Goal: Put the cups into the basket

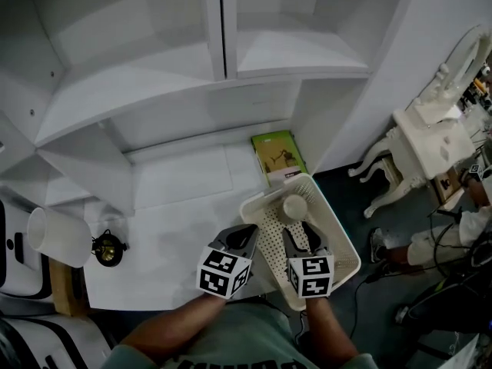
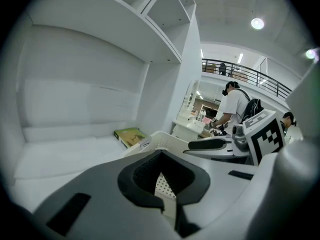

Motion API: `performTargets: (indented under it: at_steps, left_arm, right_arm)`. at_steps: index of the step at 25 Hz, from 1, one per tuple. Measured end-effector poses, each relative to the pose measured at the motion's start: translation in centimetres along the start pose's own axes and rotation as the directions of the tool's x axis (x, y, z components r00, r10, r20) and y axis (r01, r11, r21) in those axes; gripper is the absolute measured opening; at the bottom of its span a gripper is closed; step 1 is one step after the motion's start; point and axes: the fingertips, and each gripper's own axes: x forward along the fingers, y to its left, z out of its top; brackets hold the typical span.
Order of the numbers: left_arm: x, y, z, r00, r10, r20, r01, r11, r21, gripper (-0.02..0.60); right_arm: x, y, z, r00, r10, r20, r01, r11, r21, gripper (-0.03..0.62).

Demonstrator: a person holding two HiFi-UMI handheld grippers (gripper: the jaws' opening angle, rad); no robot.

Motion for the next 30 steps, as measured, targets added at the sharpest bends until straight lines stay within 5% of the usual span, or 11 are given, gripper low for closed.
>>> performTargets:
  at_steps: [7, 30]
  left_arm:
    - [-3.5, 2.0, -0.5, 0.999, 0.023, 0.031, -0.023, 1.0, 0.013, 0.006]
    - [-11.1, 6.7, -4.9, 0.994, 0.094, 0.052, -0.095, 0.995, 0.018, 0.006]
  right_arm:
    - [-1.6, 5.2, 1.0, 0.999, 0.032, 0.036, -0.032, 0.999, -0.01, 0.035]
    - [-2.3, 16.5, -1.2, 0.987, 0.159, 0.008, -0.157, 0.981, -0.113, 0.018]
